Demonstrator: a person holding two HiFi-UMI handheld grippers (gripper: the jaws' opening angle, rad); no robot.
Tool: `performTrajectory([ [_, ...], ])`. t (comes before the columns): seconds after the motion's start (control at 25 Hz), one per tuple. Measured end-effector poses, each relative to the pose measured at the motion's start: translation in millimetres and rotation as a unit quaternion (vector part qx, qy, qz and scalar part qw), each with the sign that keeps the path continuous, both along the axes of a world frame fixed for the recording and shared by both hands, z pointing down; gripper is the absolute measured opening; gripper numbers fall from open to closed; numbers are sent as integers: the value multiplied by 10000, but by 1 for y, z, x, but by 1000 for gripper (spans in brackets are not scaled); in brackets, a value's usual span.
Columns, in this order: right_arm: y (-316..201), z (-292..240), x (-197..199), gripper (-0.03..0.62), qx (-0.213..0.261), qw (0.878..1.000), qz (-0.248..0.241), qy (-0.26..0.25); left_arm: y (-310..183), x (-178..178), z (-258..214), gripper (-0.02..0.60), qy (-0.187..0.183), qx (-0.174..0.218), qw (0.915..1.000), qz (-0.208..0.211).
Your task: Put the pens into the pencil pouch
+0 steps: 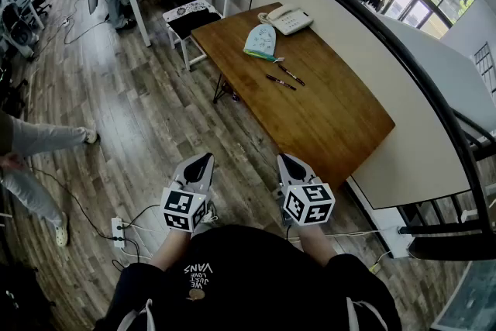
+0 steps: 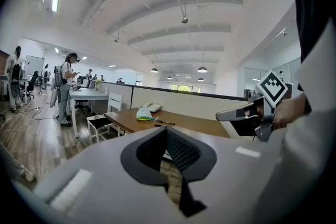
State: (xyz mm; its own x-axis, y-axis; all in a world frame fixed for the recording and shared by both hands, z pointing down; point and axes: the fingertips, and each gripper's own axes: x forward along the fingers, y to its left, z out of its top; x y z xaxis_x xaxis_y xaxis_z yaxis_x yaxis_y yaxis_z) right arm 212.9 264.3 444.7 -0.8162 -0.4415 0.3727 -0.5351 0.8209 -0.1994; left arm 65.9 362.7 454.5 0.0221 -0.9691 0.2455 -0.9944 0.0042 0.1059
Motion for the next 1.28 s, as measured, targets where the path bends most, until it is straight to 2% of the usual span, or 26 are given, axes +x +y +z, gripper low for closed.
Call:
performTrajectory([
  [0.28, -10, -2, -25, 12, -33, 9997, 231, -64, -15, -26, -5, 12, 46, 133, 9996, 251],
  [0.4, -15, -2, -36, 12, -78, 9991, 385, -184, -23, -39, -2, 12, 72, 39, 9995, 316],
  [0.6, -22, 4, -53, 15, -200, 9967, 747, -228, -33, -58, 3, 22, 134, 5, 9977, 671],
  [0.64, -24, 5, -56, 15, -201, 9961, 831, -238, -35, -62, 4, 50, 163, -36, 9972, 724],
  [0.68, -27, 5, -59, 18, -200, 9953, 906, -258, -37, -66, 7, 112, 180, -91, 9968, 778],
  [0.72, -29, 6, -62, 31, -207, 9946, 975, -278, -39, -70, 10, 146, 179, -147, 9962, 837],
  [0.84, -33, 10, -73, 125, -270, 9923, 1166, -306, -45, -85, 12, 149, 77, -198, 9947, 1010],
  [1.08, -31, 20, -88, 126, -416, 9885, 1425, -297, -56, -113, 18, 153, 48, -287, 9924, 1194],
  [1.28, -52, 32, -84, 126, -554, 9855, 1599, -147, -80, -114, 28, 153, 146, -356, 9910, 1280],
])
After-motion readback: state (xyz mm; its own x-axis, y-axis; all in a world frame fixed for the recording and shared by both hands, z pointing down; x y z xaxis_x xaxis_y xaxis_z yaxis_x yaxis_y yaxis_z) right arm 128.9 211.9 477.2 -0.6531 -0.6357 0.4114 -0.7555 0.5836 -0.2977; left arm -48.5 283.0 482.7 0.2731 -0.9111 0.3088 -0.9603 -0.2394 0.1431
